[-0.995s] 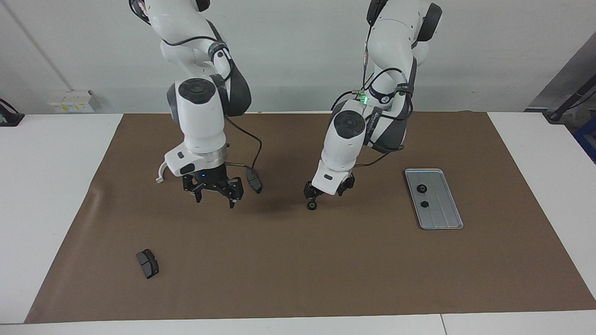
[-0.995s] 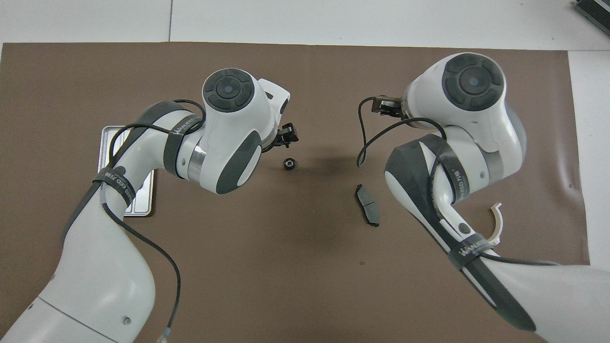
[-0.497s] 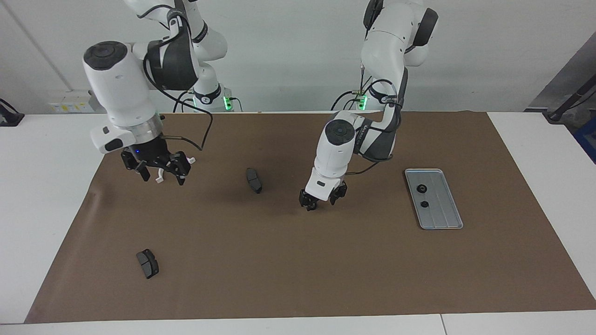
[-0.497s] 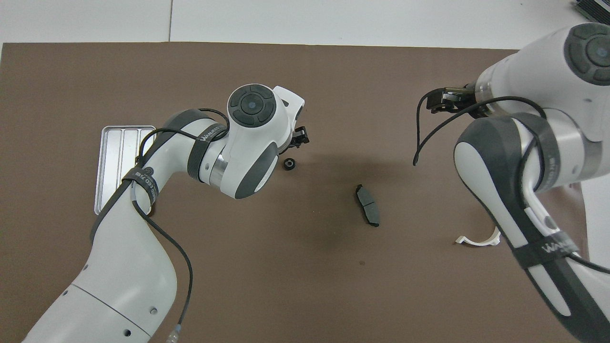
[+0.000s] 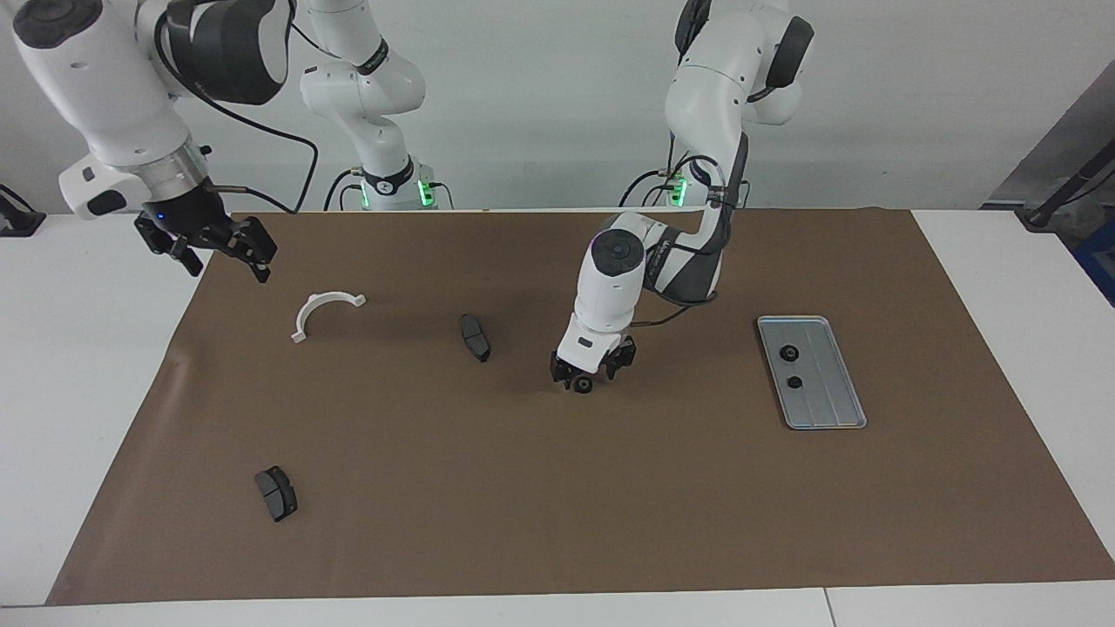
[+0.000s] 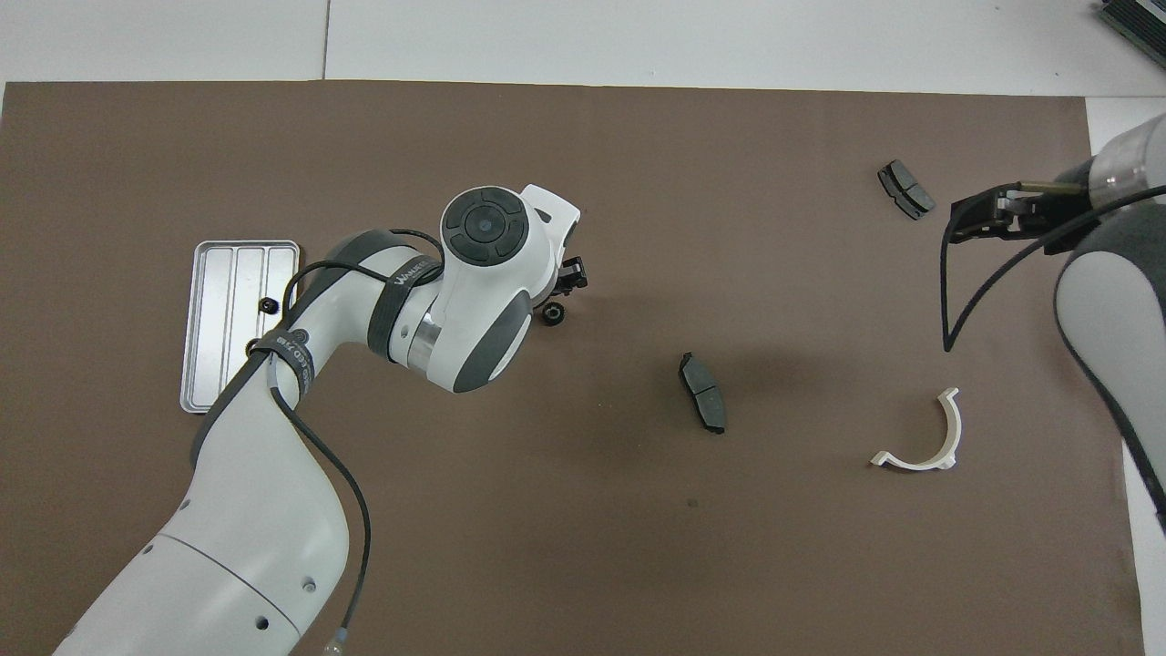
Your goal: Pick bearing gear from pile to tray
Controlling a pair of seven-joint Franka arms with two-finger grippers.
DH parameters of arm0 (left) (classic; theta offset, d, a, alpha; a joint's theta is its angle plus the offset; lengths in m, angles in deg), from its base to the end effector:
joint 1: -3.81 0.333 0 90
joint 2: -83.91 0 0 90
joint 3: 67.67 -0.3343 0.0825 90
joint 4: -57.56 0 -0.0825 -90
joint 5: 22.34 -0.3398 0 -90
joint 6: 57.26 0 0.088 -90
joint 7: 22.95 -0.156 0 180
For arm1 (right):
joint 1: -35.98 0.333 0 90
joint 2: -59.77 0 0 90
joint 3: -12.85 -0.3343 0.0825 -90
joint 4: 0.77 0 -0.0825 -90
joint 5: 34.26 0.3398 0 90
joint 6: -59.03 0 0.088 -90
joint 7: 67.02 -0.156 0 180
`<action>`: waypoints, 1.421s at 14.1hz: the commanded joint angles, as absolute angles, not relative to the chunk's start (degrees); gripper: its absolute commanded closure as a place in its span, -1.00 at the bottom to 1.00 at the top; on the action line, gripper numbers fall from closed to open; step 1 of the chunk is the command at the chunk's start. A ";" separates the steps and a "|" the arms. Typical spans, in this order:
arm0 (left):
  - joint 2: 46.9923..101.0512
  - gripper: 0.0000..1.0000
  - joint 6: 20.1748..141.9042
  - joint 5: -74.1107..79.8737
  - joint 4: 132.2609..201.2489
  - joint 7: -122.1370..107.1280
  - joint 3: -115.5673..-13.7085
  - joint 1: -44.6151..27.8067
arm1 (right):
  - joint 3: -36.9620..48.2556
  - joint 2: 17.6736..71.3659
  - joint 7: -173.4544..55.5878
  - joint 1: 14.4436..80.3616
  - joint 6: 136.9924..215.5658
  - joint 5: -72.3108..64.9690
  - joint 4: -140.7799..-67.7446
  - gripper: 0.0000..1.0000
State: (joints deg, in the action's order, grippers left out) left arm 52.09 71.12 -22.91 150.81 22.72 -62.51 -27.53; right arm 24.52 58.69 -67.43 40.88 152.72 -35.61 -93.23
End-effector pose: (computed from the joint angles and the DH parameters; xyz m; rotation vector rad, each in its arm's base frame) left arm 0.5423 -0.3914 0.2964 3.0616 0.2593 0.0301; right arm 0.5174 -0.0640 0.5715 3.1082 -0.1926 0.0023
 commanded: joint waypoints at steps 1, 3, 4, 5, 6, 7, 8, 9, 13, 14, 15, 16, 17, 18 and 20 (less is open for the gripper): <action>51.65 -0.66 72.38 -24.19 150.98 24.07 -63.36 -28.44 | 25.15 60.83 -65.70 40.64 149.65 -34.35 -94.90 -1.00; 51.65 -0.59 72.38 -24.28 150.98 23.99 -63.36 -28.62 | 24.80 60.74 -66.49 41.16 150.00 -34.44 -94.64 -1.00; 51.56 -0.51 72.38 -24.28 150.98 23.99 -63.36 -28.62 | 24.80 60.74 -66.84 40.99 150.17 -34.44 -94.64 -1.00; 51.56 -0.47 72.30 -24.28 150.98 23.99 -63.45 -28.71 | 24.54 60.74 -66.84 40.64 150.09 -34.44 -94.64 -1.00; 51.56 -0.43 72.21 -24.28 151.07 23.99 -63.36 -28.71 | 24.45 60.91 -66.93 40.29 149.57 -34.44 -94.73 -1.00; 51.48 -0.40 72.21 -24.54 151.07 24.07 -63.45 -28.71 | 24.45 61.09 -66.84 40.20 149.39 -34.44 -94.90 -1.00; 51.39 -0.37 72.21 -25.15 151.07 23.99 -63.36 -28.71 | 24.36 61.35 -66.67 40.11 149.21 -34.44 -95.08 -1.00; 51.39 -0.33 72.21 -25.24 151.07 23.99 -63.36 -28.79 | 24.36 61.88 -66.58 40.11 149.03 -34.44 -96.04 -1.00; 51.47 -0.13 72.03 -25.51 151.07 23.99 -63.36 -29.06 | 23.84 62.24 -66.49 40.29 149.73 -35.14 -96.40 -1.00; 51.39 -0.03 72.03 -25.51 151.07 23.90 -63.36 -29.06 | 23.83 62.06 -66.41 40.37 150.00 -35.40 -96.14 -1.00; 51.47 0.04 71.94 -25.51 151.16 23.90 -63.36 -29.06 | 23.40 62.06 -66.40 40.37 150.70 -35.40 -96.14 -1.00; 51.47 0.10 71.86 -25.51 151.16 23.90 -63.36 -29.06 | 22.87 62.06 -66.49 40.37 151.40 -35.40 -95.87 -1.00; 51.47 0.16 71.86 -25.59 151.25 23.90 -63.36 -29.06 | 22.26 62.06 -66.75 40.37 151.58 -35.40 -95.44 -1.00; 51.47 0.23 71.86 -25.68 151.25 23.81 -63.36 -29.06 | 21.73 62.06 -66.84 40.37 151.58 -35.32 -95.17 -1.00; 51.47 0.49 71.68 -26.03 151.25 23.72 -63.36 -29.06 | 19.89 61.71 -68.85 40.46 151.23 -34.70 -93.50 -1.00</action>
